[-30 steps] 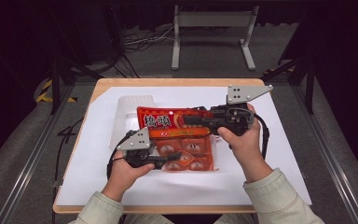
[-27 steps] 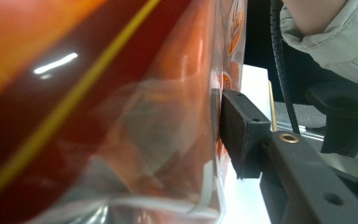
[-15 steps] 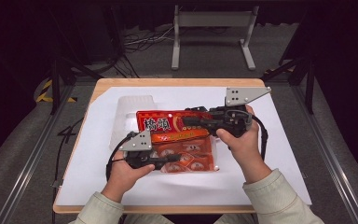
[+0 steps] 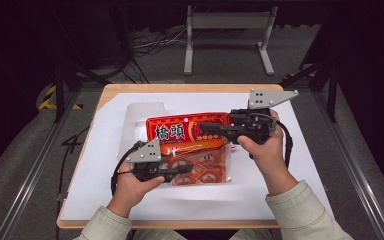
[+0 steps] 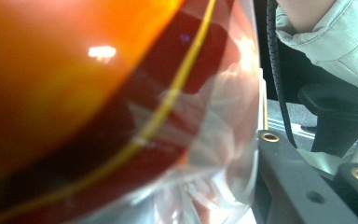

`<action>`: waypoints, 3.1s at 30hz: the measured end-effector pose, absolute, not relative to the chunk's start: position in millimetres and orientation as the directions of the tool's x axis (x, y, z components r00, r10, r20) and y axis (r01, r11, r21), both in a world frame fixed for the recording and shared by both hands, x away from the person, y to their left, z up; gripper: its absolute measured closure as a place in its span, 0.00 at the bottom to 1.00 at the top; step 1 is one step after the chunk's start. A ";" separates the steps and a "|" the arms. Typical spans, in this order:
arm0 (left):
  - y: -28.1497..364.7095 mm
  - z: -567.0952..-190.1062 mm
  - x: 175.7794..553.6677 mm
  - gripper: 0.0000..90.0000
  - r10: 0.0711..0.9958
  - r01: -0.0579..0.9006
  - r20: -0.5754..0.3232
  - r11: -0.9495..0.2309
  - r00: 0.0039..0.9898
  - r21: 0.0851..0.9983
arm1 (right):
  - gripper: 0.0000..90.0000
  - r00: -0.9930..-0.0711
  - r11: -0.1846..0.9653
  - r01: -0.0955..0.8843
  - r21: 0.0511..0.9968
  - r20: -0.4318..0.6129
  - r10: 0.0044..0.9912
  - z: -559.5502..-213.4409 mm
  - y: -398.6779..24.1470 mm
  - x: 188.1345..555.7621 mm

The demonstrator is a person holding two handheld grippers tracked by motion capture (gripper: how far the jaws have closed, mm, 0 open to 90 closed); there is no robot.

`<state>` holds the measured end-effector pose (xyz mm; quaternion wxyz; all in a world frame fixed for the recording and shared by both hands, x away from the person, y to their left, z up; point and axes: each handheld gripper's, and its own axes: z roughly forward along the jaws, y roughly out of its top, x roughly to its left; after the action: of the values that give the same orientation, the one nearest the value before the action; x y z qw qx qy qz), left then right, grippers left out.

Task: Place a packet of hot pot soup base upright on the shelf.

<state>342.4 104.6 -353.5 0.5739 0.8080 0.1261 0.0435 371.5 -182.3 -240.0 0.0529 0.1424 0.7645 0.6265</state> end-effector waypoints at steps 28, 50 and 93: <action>126.8 -324.2 360.0 0.78 0.327 0.165 -0.074 -0.261 0.942 0.951 | 0.44 -0.794 0.223 0.157 0.962 -0.012 0.608 -284.1 -292.3 346.7; 138.1 -302.7 384.6 0.78 0.421 0.160 -0.041 -0.251 0.906 0.955 | 0.42 -0.710 0.190 0.254 0.948 0.050 0.703 -335.0 -333.3 352.0; 182.7 -309.4 461.3 0.78 0.686 0.192 0.027 -0.240 0.727 0.952 | 0.41 -0.711 0.180 0.290 0.940 0.086 0.698 -344.1 -335.5 356.2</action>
<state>461.3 182.7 -309.4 0.5432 0.7539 0.2913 0.2276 356.2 -335.5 -344.1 0.1861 0.3312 0.7452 0.5481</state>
